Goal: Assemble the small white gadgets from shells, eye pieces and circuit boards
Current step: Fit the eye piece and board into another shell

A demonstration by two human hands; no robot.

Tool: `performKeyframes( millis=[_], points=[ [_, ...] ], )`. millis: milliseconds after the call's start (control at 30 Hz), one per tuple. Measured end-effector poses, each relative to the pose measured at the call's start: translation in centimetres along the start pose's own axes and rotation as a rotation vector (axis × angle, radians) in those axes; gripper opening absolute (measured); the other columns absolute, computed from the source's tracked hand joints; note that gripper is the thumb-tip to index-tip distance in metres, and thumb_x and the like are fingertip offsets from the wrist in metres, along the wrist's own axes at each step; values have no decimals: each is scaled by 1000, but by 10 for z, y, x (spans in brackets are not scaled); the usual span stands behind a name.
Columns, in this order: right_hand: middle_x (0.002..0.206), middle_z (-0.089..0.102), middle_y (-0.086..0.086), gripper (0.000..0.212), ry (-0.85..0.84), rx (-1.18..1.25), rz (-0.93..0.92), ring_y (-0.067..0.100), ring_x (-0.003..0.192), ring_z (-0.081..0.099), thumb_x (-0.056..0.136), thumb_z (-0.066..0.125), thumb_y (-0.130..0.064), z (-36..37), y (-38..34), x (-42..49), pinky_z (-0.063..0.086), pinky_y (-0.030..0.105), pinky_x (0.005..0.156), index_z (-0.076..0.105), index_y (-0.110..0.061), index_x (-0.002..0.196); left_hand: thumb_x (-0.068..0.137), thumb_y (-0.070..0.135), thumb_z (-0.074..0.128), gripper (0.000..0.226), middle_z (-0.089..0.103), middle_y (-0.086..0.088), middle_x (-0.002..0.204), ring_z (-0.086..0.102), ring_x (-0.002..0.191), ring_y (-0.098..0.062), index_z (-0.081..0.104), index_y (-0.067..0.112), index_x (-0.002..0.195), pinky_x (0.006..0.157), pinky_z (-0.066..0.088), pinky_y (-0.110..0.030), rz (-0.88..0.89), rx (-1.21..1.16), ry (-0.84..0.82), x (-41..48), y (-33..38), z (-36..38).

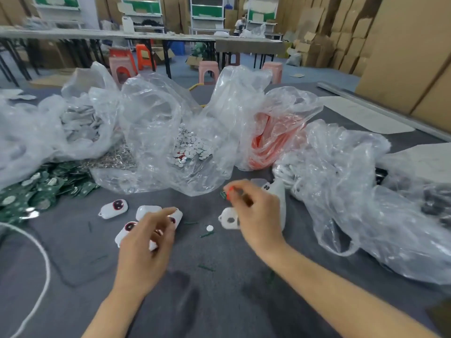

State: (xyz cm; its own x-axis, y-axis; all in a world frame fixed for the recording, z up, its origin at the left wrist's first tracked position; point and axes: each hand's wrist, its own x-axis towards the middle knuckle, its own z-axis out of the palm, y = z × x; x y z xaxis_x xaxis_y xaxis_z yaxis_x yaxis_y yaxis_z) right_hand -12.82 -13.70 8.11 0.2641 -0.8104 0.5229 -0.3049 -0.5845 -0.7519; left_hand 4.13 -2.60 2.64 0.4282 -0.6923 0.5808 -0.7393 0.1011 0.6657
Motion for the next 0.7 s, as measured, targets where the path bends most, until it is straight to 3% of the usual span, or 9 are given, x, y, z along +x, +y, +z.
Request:
performKeyframes(
  millis=[100, 200, 300, 400, 467, 567, 700],
  points=[
    [70, 68, -12, 12, -123, 160, 152, 2, 59, 57, 90, 65, -17, 41, 6, -31, 46, 19, 59, 73, -23, 83, 81, 24, 70, 53, 58, 26, 113, 59, 97, 5, 50, 40, 128, 75, 44, -5, 1, -81, -291, -9, 6, 12],
    [76, 72, -15, 19, -172, 358, 278, -1, 65, 63, 89, 65, -14, 49, 13, -26, 46, 13, 61, 73, -29, 81, 83, 15, 73, 46, 68, 24, 97, 64, 86, 4, 56, 39, 118, 76, 45, -7, -151, -117, -360, -4, 2, 14],
    [75, 73, -4, 25, -208, 514, 404, 6, 57, 60, 89, 64, -11, 49, 23, -29, 47, 21, 50, 77, -32, 82, 88, 8, 67, 27, 71, 7, 73, 65, 59, -5, 63, 34, 96, 61, 50, -14, -302, -256, -340, -1, -2, 15],
    [75, 74, -3, 27, -209, 518, 416, 12, 59, 64, 89, 65, -9, 43, 32, -23, 51, 22, 47, 76, -33, 87, 91, 5, 62, 18, 67, 1, 63, 58, 51, -9, 64, 23, 85, 54, 48, -18, -381, -313, -297, -2, -3, 15],
    [77, 74, -3, 26, -198, 505, 434, 16, 65, 69, 89, 64, -6, 42, 36, -17, 52, 23, 48, 75, -30, 88, 91, 8, 62, 17, 64, 3, 59, 53, 49, -6, 63, 21, 81, 53, 45, -16, -401, -285, -286, -2, -3, 16],
    [74, 73, -6, 31, -214, 407, 428, 16, 60, 68, 89, 62, -3, 46, 40, -17, 51, 22, 47, 73, -31, 86, 89, 16, 65, 25, 53, 8, 55, 45, 54, -3, 59, 25, 66, 56, 36, -13, -317, -125, -265, 0, -2, 16],
    [64, 68, -7, 29, -235, 389, 409, 8, 47, 54, 89, 63, -6, 48, 39, -20, 49, 26, 50, 72, -33, 91, 87, 10, 67, 30, 57, 3, 74, 54, 67, -15, 61, 15, 58, 61, 40, -22, -286, -108, -159, 2, 0, 16]
  ],
)
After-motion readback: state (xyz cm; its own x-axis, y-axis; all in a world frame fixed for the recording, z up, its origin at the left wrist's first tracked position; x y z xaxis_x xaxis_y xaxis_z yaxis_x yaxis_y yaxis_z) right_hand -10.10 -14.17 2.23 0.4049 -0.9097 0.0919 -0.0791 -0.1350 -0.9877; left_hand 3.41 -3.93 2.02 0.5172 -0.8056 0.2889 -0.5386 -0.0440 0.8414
